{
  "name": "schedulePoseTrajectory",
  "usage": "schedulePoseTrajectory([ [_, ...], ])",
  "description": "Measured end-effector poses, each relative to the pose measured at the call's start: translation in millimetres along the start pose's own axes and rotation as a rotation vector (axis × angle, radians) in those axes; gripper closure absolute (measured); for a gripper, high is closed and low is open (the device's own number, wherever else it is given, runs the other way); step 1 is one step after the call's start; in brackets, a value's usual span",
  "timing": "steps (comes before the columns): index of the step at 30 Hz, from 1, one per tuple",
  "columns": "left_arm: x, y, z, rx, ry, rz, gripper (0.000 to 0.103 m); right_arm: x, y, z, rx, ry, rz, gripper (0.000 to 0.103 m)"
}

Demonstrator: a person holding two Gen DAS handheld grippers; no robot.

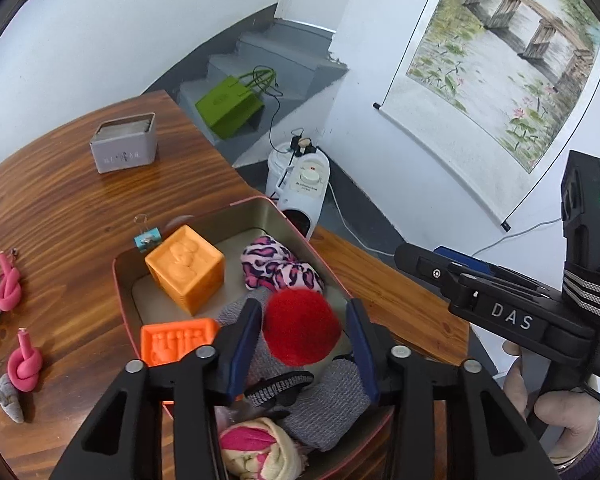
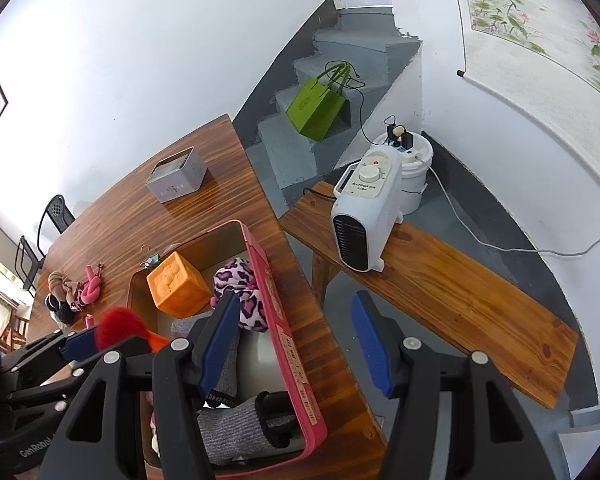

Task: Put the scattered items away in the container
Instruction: 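Open both tools to drop the pompom and leopard sock into the box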

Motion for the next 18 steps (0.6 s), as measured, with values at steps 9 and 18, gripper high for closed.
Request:
schedulePoseTrajectory([
  [9,10.3,17.9,-13.0,-0.019,-0.016,-0.045,0.037,3.7,4.7,1.3,-0.012,0.010,0.005,0.041],
  [18,29.2,68.2,-49.3,-0.091,-0.062,-0.145,0.037,4.6,60.3,0.1,-0.094,0.003,-0.072,0.041],
])
Point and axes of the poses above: each gripper's, at about its wrist camera, not at the fingertips, and z roughly the way its jaws point, y to its left, x to its underside, the point moved 6 cm from there along z, roughly the way its jaws point, and after that the axes turned 6 degrees about x, right-handed, at the moved point
